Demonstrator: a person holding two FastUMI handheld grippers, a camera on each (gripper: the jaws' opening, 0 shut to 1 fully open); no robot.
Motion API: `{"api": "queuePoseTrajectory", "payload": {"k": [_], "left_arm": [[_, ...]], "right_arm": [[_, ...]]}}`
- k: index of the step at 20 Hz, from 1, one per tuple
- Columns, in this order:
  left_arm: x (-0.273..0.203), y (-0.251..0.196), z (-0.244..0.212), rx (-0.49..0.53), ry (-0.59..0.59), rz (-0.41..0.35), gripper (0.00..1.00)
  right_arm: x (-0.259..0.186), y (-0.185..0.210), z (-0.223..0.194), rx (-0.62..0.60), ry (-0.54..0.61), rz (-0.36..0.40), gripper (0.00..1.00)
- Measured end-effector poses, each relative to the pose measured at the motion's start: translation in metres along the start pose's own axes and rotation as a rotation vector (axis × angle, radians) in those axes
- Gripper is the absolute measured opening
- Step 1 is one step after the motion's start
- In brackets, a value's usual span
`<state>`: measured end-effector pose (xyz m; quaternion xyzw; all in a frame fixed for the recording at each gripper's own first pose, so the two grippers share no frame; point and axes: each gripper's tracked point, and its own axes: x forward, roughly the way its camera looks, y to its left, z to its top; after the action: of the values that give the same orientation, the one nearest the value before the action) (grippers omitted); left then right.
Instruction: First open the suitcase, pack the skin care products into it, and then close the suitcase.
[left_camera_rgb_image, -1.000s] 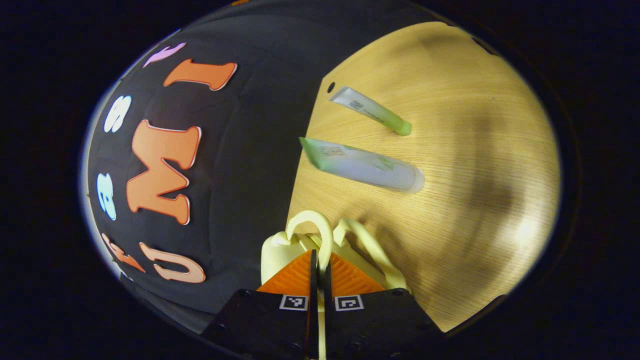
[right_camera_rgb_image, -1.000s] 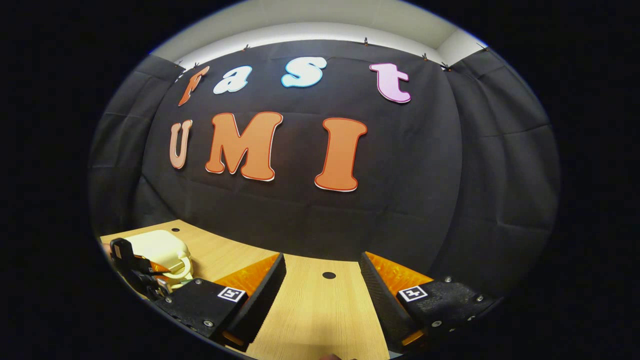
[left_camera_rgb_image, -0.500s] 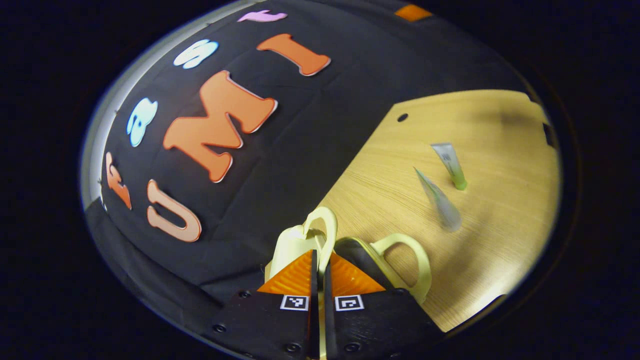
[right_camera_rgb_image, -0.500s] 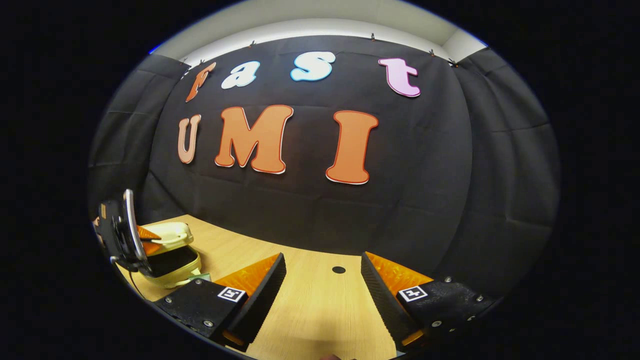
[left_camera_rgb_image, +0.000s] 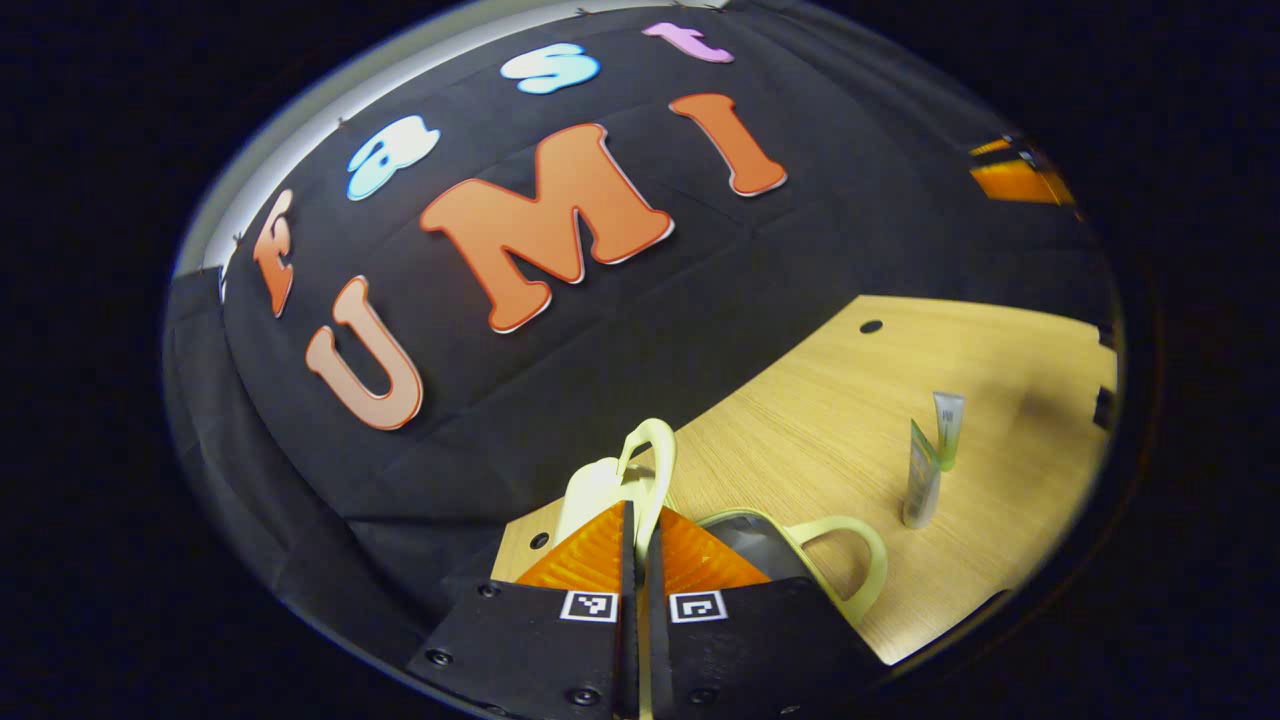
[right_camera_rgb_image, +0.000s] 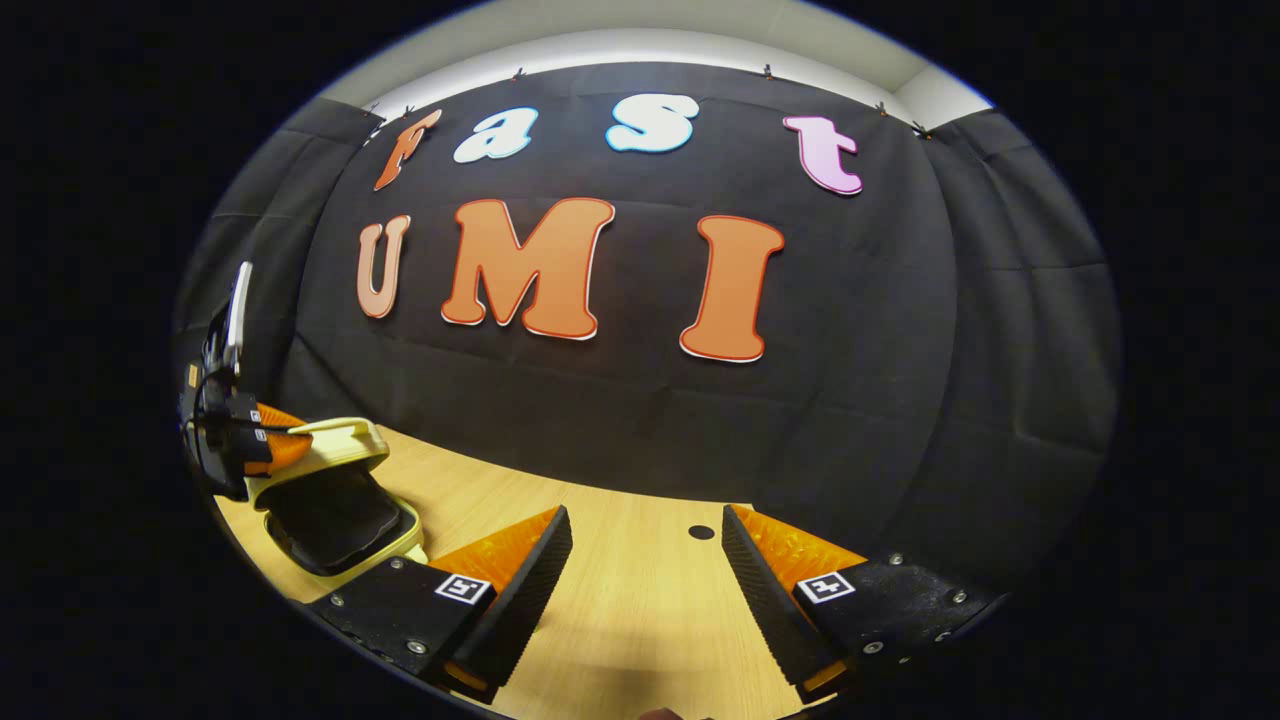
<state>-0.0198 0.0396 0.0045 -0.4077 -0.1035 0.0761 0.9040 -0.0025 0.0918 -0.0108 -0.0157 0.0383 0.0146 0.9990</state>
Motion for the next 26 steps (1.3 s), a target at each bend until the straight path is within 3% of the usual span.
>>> {"api": "queuePoseTrajectory", "payload": {"k": [4,11,19,26], "left_arm": [[-0.002,0.006,-0.001,-0.204,-0.026,0.031,0.05],[-0.002,0.046,-0.009,-0.351,-0.061,0.115,0.05],[0.001,0.104,-0.053,-0.377,0.013,0.238,0.09],[-0.004,0.136,-0.106,-0.389,0.133,0.323,0.15]], "right_arm": [[0.001,0.024,0.006,-0.017,0.002,0.002,0.96],[0.004,0.058,0.011,-0.023,0.012,-0.001,0.96],[0.0,0.095,0.006,0.013,0.045,-0.024,0.96],[-0.015,0.114,-0.005,0.044,0.097,-0.11,0.96]]}}
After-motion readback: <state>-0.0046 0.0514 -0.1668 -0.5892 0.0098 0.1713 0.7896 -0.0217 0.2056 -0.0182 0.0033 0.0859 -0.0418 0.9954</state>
